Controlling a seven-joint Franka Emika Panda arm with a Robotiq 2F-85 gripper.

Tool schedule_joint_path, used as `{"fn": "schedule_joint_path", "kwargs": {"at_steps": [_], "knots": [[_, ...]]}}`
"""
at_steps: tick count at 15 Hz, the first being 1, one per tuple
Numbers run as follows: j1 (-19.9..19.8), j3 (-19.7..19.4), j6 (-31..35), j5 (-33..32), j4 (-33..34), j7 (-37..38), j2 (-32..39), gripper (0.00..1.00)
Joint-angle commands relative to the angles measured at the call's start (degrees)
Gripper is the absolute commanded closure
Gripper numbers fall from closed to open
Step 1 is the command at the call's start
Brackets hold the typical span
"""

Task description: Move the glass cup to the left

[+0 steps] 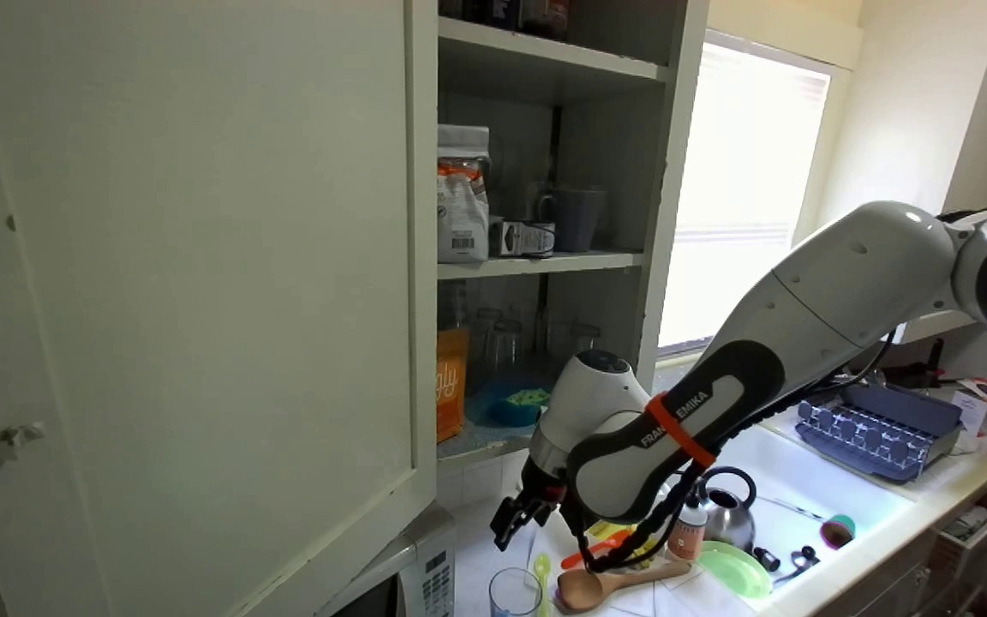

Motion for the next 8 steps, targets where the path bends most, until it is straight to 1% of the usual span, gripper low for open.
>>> {"fn": "schedule_joint_path", "kwargs": {"at_steps": [1,2,3,5,8], "knots": [[-2.0,5.2,-7.2,8.5,-2.4,-8.0,-7.5,0.00],[-1.8,6.1,-10.4,11.5,-2.2,-9.9,-9.7,0.00],[-1.3,6.6,-15.9,14.2,-1.9,-11.4,-12.4,0.00],[-0.1,6.1,-23.6,13.9,-1.5,-9.2,-17.0,0.00],[0.2,5.9,-34.3,10.8,-0.6,-3.6,-23.0,0.00]]}}
